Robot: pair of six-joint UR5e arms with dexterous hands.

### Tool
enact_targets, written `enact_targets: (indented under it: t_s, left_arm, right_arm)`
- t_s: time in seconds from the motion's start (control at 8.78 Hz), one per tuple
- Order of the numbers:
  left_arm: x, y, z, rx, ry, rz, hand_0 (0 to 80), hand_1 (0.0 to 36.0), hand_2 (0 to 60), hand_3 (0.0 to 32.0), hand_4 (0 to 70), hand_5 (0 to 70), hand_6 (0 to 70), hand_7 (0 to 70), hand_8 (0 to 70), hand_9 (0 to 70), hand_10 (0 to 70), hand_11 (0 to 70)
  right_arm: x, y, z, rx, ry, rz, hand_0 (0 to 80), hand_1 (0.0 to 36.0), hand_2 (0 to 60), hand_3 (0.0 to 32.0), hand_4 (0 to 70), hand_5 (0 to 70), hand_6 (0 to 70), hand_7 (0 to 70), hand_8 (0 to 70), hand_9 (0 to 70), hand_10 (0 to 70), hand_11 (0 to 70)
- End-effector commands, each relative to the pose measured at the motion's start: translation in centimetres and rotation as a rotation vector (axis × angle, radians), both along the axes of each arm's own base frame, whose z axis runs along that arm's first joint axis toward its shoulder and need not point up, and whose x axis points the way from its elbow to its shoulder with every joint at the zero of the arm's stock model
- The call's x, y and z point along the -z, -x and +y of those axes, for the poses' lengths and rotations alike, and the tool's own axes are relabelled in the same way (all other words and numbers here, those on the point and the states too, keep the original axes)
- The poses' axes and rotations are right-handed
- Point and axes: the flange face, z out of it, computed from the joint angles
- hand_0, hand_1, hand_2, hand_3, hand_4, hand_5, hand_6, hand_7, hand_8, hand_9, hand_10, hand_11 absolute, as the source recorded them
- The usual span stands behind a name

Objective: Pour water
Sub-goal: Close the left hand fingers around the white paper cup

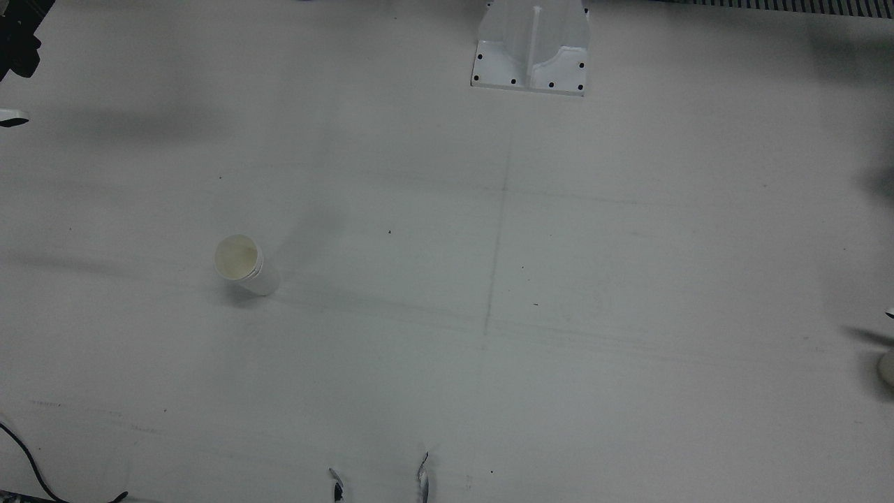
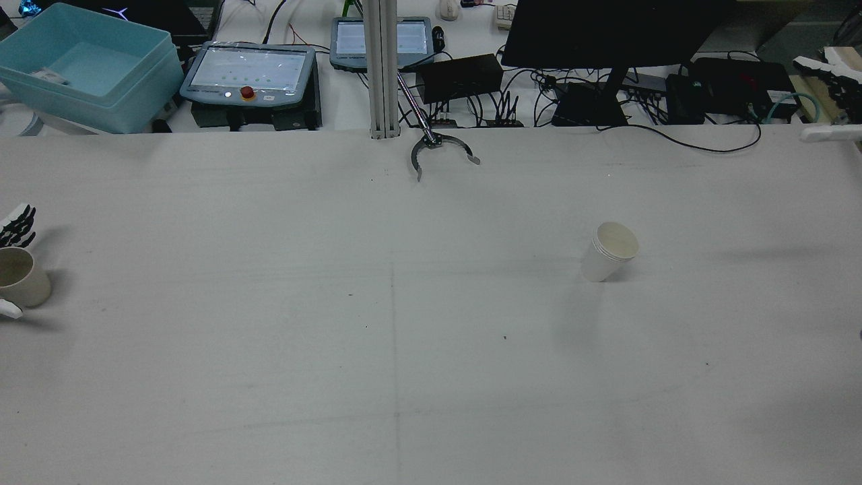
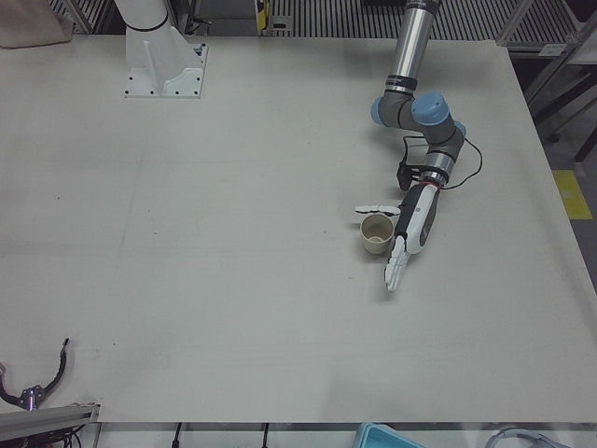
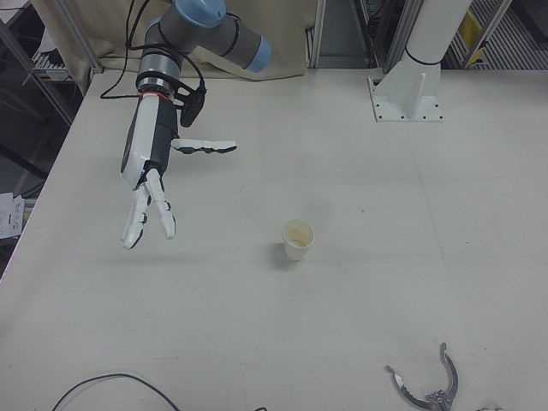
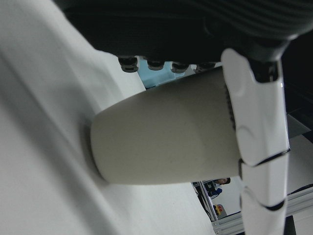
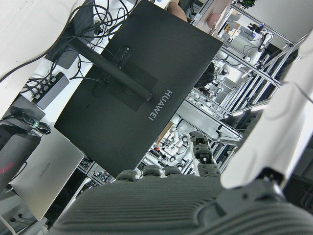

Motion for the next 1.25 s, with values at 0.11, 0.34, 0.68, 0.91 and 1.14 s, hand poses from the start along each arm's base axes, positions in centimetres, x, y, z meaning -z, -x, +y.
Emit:
enact_targets:
  t_s: [0.11,0.34,0.68,0.91,1.14]
  left_arm:
    - [0.0,0.1,0.1,-0.003,0.016,0.002,54.8,21.5,7.2,0.0,12.2,15.3,0.0,0.4,0.6,2.0,1.8,4.9]
    - [0.1,0.1,0.1,-0.003,0.020,0.001,53.7,20.3,8.0,0.0,16.2,30.7,0.0,2.4,0.5,1.8,2.3,5.3]
    - [0.2,0.1,0.1,-0.007,0.057,0.007,48.4,35.9,60.0,0.0,18.3,44.1,1.0,5.8,0.6,2.0,3.8,7.9]
    - [0.2,0.4,0.1,-0.003,0.062,0.009,46.9,36.0,60.0,0.0,22.7,57.1,2.6,6.5,2.3,3.7,4.9,10.1]
    - [1.3,0.5,-0.1,0.001,0.086,0.074,55.8,36.0,60.0,0.0,28.0,68.8,5.0,10.3,4.6,7.1,6.8,13.6]
  right_arm:
    - [0.2,0.3,-0.7,0.001,-0.005,-0.002,43.6,7.8,0.4,0.0,4.5,2.3,0.7,1.0,2.1,1.6,0.0,0.6]
    - [0.1,0.2,-0.7,0.000,-0.004,-0.002,43.5,7.6,0.1,0.0,4.5,2.6,0.7,1.0,2.0,1.5,0.0,0.4]
    - [0.2,0.2,-0.6,0.001,-0.004,-0.002,43.4,7.6,0.0,0.0,4.2,2.3,0.5,0.9,2.0,1.3,0.0,0.2]
    - [0.2,0.3,-0.6,0.003,-0.004,-0.002,43.2,7.4,0.0,0.0,4.2,2.6,0.5,0.9,2.0,1.4,0.0,0.2]
    - [0.3,0.4,-0.7,0.004,-0.006,-0.003,43.2,7.4,0.0,0.0,3.9,2.8,0.4,0.8,2.0,1.3,0.0,0.1]
